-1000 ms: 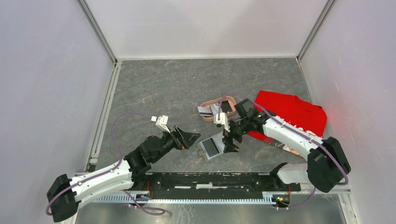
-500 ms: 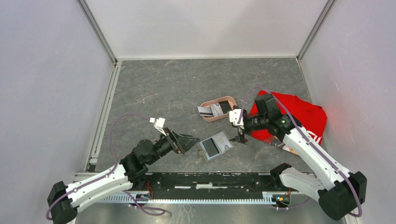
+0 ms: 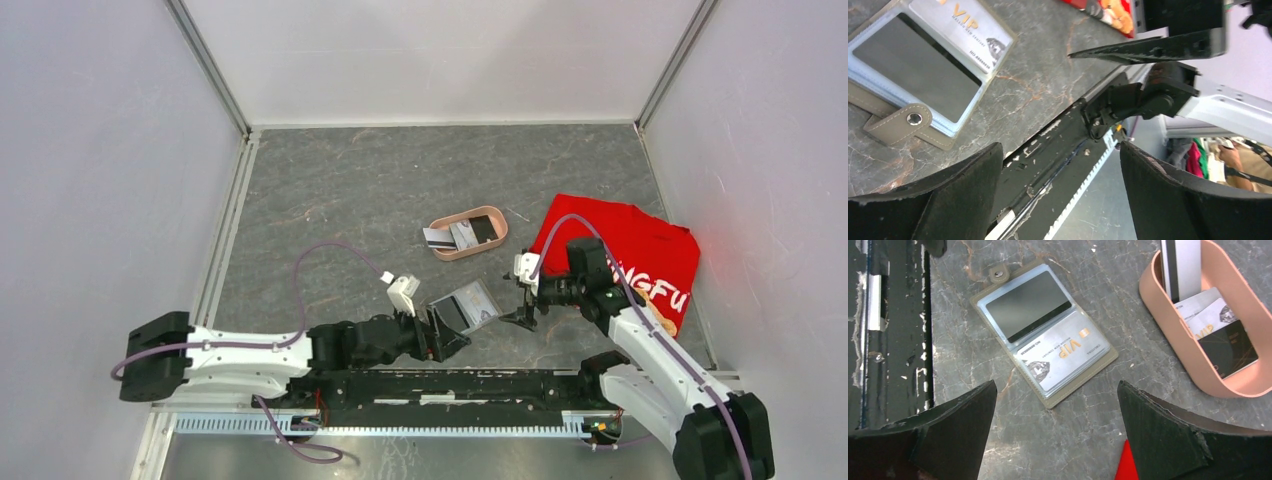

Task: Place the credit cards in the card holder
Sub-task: Insert the credit card into the card holder.

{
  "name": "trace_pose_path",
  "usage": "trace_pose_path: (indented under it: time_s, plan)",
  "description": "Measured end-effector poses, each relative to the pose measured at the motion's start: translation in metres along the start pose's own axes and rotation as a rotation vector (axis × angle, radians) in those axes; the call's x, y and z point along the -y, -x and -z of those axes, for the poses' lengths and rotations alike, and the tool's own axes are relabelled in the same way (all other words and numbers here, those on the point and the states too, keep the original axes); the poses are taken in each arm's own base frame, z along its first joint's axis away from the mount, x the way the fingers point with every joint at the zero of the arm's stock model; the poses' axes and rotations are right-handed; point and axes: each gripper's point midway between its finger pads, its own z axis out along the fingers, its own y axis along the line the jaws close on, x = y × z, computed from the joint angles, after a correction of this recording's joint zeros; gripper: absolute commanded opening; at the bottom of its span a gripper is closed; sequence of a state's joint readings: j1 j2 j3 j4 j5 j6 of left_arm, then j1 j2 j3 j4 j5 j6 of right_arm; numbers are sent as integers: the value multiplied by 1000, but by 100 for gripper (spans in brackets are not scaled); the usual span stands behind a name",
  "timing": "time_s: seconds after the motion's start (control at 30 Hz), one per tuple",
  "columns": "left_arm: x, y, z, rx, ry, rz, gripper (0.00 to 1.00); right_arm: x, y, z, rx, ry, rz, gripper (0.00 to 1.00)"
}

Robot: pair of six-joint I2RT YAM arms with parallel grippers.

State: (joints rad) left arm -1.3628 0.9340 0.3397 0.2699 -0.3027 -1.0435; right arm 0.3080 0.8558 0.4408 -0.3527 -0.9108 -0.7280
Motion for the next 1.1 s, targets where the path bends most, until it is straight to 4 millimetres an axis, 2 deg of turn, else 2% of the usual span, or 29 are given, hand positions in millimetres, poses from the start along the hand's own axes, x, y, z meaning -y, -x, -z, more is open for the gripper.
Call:
trace_pose_path:
  time_s: [0.1, 0.2, 0.33, 0.57, 0.8, 0.97, 1.1]
  plan:
    - [-9, -10, -12, -15, 69, -9, 84, 6, 1, -1, -1, -9, -6, 96]
    - [-19, -13, -26, -9, 142, -13, 78, 16, 4, -3, -14, -16, -18, 87]
    - [-33, -10, -33, 38, 212, 0, 70, 24, -7, -8, -67, -6, -75, 76]
    - [-50, 12, -41, 126, 273, 50, 69, 23, -17, -11, -110, 2, -123, 71]
    - [-69, 33, -45, 178, 319, 129, 62, 25, -29, -13, -161, -17, -162, 64]
    - [-87, 36, -43, 182, 348, 150, 62, 27, -35, -13, -187, -32, -179, 63]
    - [-91, 38, -43, 176, 344, 167, 62, 28, -38, -13, -199, -38, -187, 63]
